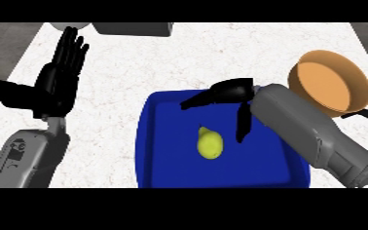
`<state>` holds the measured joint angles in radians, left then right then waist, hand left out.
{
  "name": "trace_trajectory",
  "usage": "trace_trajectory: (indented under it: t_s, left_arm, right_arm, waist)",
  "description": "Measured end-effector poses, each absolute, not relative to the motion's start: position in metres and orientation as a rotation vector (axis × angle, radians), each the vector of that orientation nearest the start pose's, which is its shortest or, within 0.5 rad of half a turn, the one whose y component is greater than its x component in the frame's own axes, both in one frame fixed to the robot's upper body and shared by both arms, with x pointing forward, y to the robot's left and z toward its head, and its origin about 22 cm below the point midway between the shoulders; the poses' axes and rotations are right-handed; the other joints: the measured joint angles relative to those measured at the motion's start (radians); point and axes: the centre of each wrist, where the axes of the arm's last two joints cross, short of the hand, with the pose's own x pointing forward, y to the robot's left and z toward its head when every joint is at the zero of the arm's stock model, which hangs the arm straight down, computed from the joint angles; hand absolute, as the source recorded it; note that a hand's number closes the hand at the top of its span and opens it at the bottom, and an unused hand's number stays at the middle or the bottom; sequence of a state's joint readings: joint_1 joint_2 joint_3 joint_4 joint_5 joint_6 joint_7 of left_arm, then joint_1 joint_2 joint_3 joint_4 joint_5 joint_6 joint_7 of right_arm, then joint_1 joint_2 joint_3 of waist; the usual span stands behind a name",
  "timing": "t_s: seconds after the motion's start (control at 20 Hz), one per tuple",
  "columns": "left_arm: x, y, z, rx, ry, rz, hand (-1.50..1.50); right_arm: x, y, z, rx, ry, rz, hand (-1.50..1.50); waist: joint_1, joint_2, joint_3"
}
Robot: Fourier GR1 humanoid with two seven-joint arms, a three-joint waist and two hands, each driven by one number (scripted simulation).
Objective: Pick the pear from the tray and place it in the pot
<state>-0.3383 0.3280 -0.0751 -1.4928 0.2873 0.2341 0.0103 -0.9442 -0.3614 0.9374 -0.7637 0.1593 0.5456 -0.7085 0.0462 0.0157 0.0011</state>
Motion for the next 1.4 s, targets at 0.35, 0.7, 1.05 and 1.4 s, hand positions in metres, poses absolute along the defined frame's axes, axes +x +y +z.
trace_trajectory:
  t_s: [0.35,0.7,1.05,1.4]
  left_arm:
    - [0.312,0.255,0.086,0.076,-1.777,0.024,0.00]
    - [0.307,0.260,0.087,0.085,-1.773,0.030,0.00]
    - [0.304,0.260,0.080,0.088,-1.762,0.031,0.00]
    - [0.307,0.261,0.086,0.092,-1.769,0.038,0.00]
  right_arm:
    - [0.392,-0.130,0.035,0.628,-1.403,1.853,-1.50]
    - [0.390,-0.122,0.015,0.579,-1.363,1.916,-1.50]
    - [0.375,-0.100,-0.011,0.625,-1.335,1.927,-1.50]
    - [0.364,-0.086,-0.027,0.663,-1.337,1.932,-1.50]
  waist:
    - [-0.014,-0.006,0.000]
    - [-0.020,-0.009,-0.001]
    - [-0.028,-0.011,-0.001]
    - [-0.033,-0.017,-0.003]
